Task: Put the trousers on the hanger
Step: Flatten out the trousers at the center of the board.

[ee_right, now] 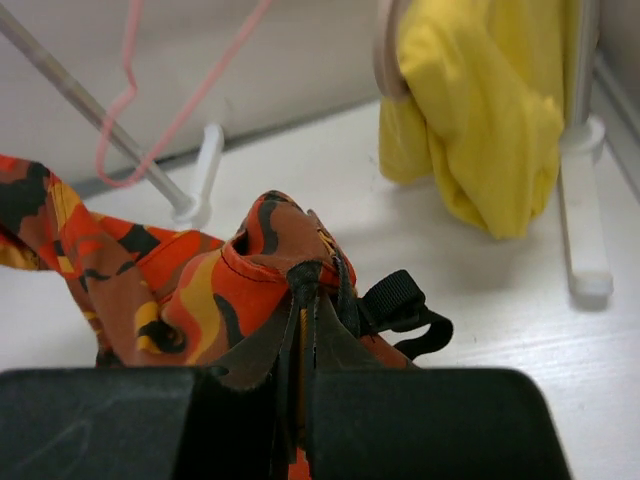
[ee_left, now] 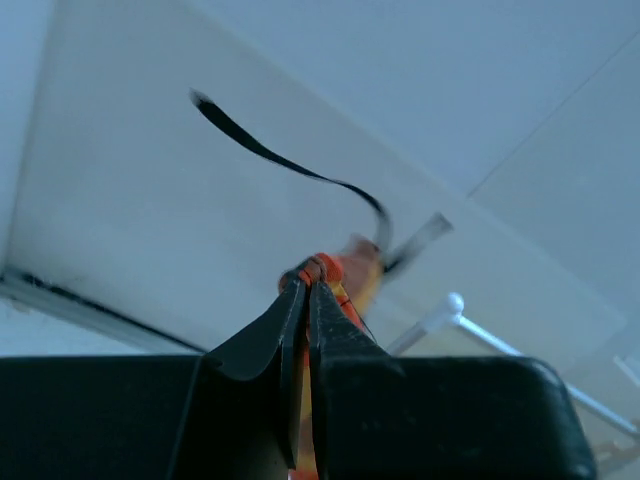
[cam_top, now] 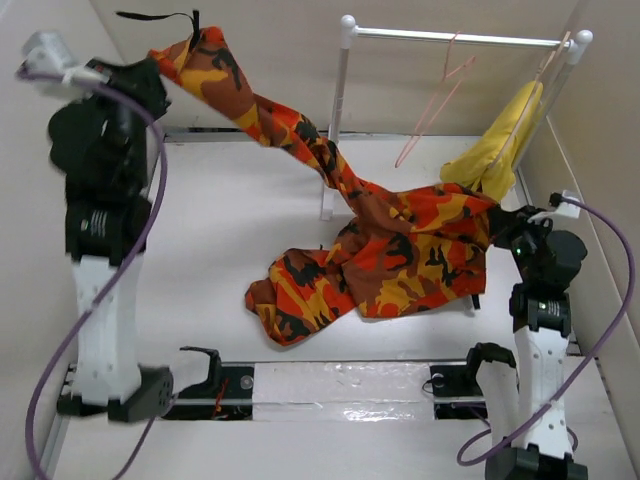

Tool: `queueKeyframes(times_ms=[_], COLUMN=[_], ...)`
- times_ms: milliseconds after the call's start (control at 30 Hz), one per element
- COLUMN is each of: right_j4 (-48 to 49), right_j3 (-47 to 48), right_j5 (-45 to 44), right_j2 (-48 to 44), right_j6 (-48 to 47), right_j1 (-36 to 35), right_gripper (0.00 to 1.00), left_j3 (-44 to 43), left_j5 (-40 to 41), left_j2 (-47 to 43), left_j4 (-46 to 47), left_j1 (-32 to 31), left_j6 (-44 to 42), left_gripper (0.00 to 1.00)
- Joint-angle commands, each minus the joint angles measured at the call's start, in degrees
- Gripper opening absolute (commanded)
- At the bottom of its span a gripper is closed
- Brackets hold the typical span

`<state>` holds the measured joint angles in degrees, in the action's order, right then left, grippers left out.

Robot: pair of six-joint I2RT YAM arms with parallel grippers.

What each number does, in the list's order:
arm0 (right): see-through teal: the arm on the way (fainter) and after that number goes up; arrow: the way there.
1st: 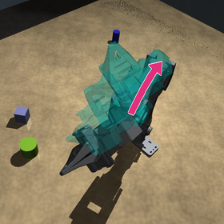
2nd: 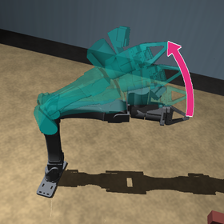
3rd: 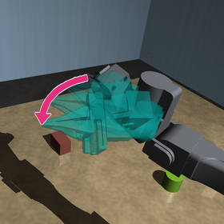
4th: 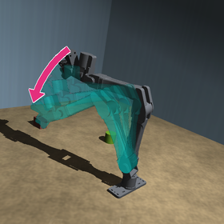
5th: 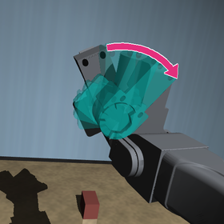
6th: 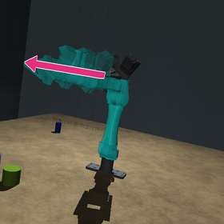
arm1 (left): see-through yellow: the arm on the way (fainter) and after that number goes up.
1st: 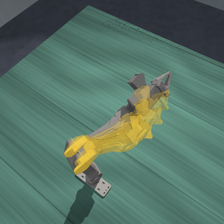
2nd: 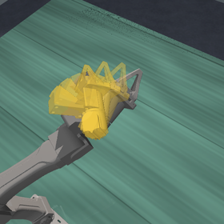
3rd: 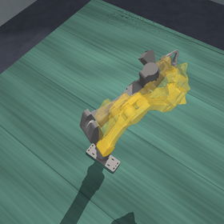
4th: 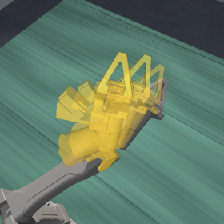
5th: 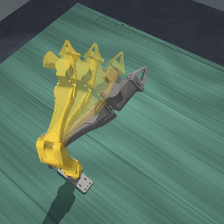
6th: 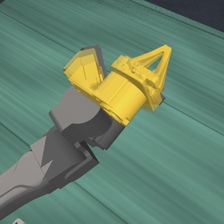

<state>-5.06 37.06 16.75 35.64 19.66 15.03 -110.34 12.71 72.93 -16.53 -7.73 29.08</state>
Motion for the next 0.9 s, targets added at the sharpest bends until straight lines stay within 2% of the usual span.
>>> queueKeyframes(times_ms=[0, 67, 100, 167, 200, 333, 500, 633, 733, 767, 867], right_j4=[-0.7, -0.9, -1.0, -1.3, -1.1, 3.6, 8.1, 11.0, 13.4, 16.1, 20.8], right_j3=[3.8, 2.5, 2.1, 1.8, 1.7, 0.0, -0.1, -0.7, -1.5, -2.5, -3.4], right_j5=[-4.0, -5.9, -6.6, -6.5, -5.2, 8.2, 12.0, 13.6, 14.7, 16.9, 19.0], right_j2=[-3.4, -1.8, -0.8, 2.9, 4.2, 8.6, 10.1, 12.9, 13.5, 13.4, 12.8], right_j6=[-0.9, -0.7, 0.1, 1.3, 3.0, 9.0, 13.3, 13.9, 16.3, 17.3, 19.6], right_j1=[1.1, 4.0, 5.6, 9.7, 14.5, 26.5, 31.0, 31.6, 34.8, 35.5, 36.0], right_gripper=[0.0, 0.0, 0.0, 0.0, 0.0, 0.0, 0.0, 0.0, 0.0, 0.0, 0.0], left_j3=[15.3, 21.5, 26.5, 31.0, 34.4, 36.3, 35.4, 33.7, 38.1, 39.6, 36.9], left_j5=[1.6, 5.0, 5.3, 6.5, 8.6, 12.6, 3.8, 0.8, -2.4, -6.7, -13.5], left_j2=[-4.6, -5.8, -5.8, -5.4, -4.8, -0.4, 7.5, 11.6, 11.4, 11.6, 14.0], left_j4=[3.8, 6.1, 6.6, 8.6, 9.1, 11.7, 15.1, 16.2, 24.6, 30.2, 31.9], left_j1=[3.7, 7.7, 13.5, 17.7, 18.5, 20.4, 27.2, 27.2, 27.2, 27.8, 27.8], left_j6=[-2.4, -2.9, -2.3, -0.5, 0.7, 1.5, 2.8, 2.7, 2.7, 2.7, 3.3], left_gripper=[0.0, 0.0, 0.0, 0.0, 0.0, 0.0, 0.0, 0.0, 0.0, 0.0, 0.0])
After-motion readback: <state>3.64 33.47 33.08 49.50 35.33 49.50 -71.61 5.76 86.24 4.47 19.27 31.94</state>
